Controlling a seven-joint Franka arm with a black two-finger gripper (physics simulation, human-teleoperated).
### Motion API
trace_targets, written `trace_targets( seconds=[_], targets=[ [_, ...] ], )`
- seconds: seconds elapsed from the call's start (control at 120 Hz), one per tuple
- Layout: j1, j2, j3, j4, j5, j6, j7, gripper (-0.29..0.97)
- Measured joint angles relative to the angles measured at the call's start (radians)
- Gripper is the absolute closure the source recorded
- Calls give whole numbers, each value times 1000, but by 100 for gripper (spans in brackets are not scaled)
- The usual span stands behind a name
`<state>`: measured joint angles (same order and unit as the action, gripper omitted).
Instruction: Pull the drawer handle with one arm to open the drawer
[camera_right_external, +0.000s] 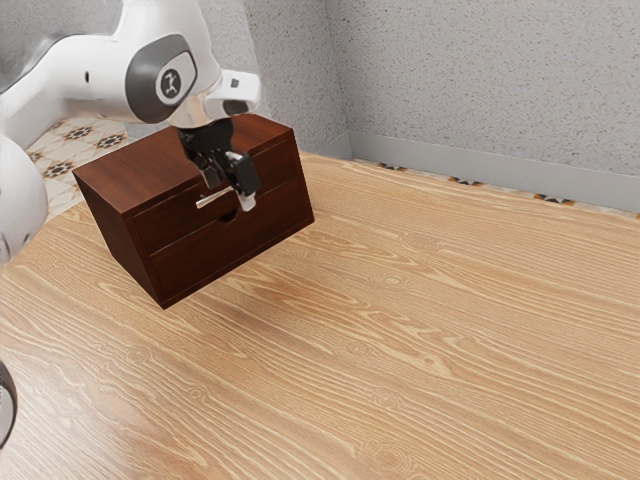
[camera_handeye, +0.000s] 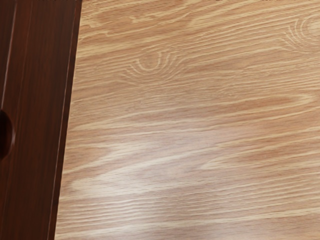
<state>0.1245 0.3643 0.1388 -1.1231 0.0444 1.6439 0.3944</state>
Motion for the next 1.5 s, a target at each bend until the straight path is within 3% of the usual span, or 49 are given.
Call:
trace_targets(
  seconds=[0.192, 1.133, 1.5],
  targets=[
    [84, 18, -91, 4, -1, 32, 36, 0],
    [119, 80, -131, 4, -10, 137, 197, 0],
    [119, 82, -125, 4, 73, 153, 221, 0]
  ],
)
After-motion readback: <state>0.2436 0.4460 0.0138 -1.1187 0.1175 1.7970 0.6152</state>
